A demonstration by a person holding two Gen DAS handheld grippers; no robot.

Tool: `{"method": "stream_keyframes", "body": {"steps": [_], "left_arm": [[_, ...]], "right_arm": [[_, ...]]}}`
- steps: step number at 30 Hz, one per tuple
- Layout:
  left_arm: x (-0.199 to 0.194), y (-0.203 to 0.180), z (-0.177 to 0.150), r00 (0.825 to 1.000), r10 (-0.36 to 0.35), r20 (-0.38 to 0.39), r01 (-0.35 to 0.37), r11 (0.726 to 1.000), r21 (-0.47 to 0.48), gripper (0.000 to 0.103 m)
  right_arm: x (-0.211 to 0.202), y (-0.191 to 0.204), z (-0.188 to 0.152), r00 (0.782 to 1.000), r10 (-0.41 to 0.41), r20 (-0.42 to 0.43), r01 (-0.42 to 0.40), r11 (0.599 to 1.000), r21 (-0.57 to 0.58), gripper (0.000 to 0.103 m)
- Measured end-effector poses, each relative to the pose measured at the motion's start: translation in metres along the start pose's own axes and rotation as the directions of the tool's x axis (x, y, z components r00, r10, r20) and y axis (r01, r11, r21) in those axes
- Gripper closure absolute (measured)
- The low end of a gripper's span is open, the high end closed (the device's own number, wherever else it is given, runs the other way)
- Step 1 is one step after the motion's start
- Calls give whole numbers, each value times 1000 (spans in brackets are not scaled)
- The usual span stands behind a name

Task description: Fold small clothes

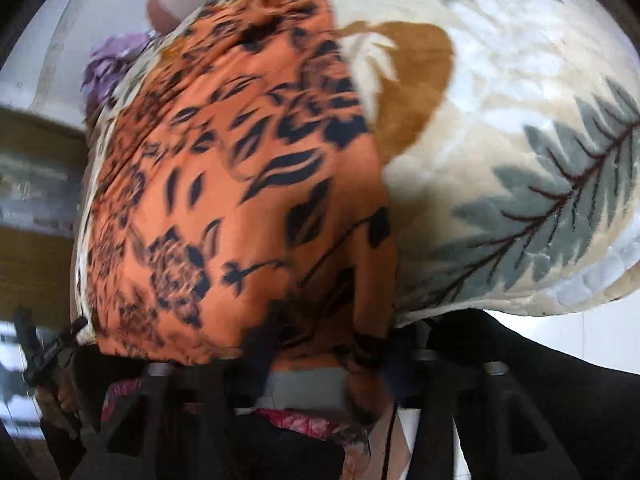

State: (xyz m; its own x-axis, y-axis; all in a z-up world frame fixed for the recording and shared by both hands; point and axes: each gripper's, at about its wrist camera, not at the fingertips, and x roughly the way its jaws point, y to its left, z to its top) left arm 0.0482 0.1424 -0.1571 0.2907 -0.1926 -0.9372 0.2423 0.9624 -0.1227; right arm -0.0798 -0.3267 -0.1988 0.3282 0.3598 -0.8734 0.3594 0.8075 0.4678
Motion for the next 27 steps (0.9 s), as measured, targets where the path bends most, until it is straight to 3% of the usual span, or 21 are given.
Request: {"method": "stream_keyframes", "body": {"steps": [3, 6, 11, 13, 15, 17, 23, 26, 27], "left_arm": [[-2, 2, -3, 1000, 4, -14, -4, 1000, 13, 49], [2, 2, -5, 999, -1, -37, 2, 1000, 12, 49], [13, -2, -8, 997, -36, -75, 38, 999, 28, 49], [20, 1, -10, 994, -31, -101, 33, 999, 17, 55], [27, 2, -10, 992, -47, -121, 49, 999, 9, 70], [30, 2, -10, 990, -48, -131, 50, 999, 15, 74], [35, 3, -10, 987, -60, -151, 64, 998, 23, 74], [30, 3, -8, 989, -65, -134, 69, 997, 26, 96], [26, 4, -6, 989, -85, -123, 88, 996, 22, 97]], "right_arm": [[-25, 27, -5, 994, 107, 36, -104, 992, -77, 93], [-56, 51, -4, 970, 220, 100, -203, 967, -155, 93], [-63, 52, 7, 965, 226, 134, -203, 965, -166, 93], [-58, 46, 8, 965, 228, 128, -210, 967, -142, 93], [-54, 41, 5, 967, 223, 122, -208, 970, -126, 93], [-51, 35, 4, 967, 225, 119, -213, 971, -108, 93], [-50, 30, 7, 966, 226, 124, -217, 973, -82, 93], [-52, 35, 11, 961, 243, 132, -233, 969, -86, 93], [-54, 38, 13, 958, 252, 138, -241, 966, -90, 93]]}}
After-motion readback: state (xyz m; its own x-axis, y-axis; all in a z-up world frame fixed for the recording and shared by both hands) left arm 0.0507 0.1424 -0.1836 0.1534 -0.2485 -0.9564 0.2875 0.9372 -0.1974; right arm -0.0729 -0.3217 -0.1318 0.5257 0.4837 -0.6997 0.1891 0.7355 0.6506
